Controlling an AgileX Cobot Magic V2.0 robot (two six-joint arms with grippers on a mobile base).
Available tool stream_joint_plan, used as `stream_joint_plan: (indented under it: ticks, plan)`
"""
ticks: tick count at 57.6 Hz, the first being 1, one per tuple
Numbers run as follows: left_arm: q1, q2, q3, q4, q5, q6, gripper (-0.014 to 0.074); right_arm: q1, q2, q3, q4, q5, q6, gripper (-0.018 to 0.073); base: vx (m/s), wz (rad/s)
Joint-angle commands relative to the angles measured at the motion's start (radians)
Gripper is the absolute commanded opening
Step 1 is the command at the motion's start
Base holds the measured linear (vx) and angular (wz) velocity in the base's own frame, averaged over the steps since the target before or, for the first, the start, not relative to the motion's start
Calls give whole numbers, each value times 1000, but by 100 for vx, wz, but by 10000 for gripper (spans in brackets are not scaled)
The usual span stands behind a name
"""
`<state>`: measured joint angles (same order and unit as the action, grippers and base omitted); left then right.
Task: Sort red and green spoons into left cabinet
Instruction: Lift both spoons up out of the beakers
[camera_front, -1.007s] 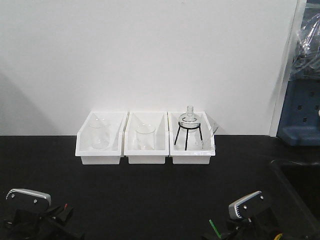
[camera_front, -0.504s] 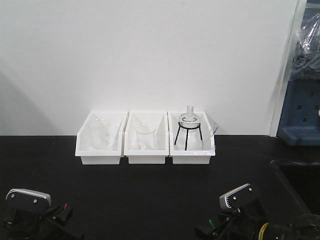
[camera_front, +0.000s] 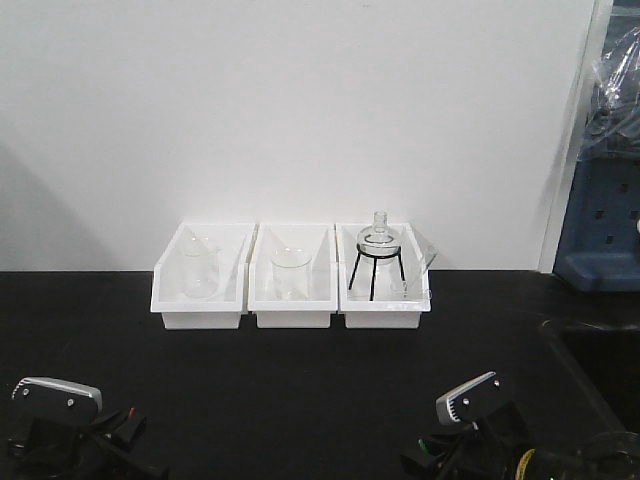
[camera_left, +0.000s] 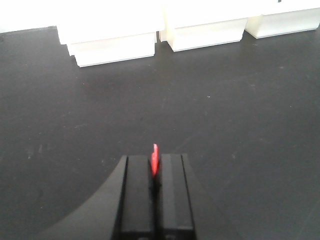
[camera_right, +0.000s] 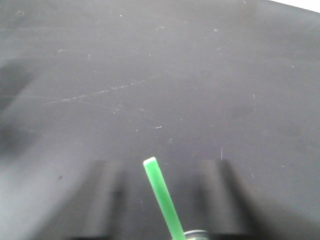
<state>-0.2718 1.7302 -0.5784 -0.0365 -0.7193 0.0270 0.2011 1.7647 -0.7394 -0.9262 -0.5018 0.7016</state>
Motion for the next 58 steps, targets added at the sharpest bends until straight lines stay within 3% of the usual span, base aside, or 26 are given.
stream_joint_plan:
  ticks: [1, 11, 58]
  plan:
    - [-8, -36, -25, -2, -81, -8, 111, 0, -35, -25, 12, -64, -6, 137, 0, 0]
    - [-8, -36, -25, -2, -82, -8, 111, 0, -35, -25, 13, -67, -6, -15, 0, 0]
    - [-8, -168, -25, -3, -48, -6, 111, 0, -195, -25, 14, -57, 5, -9, 0, 0]
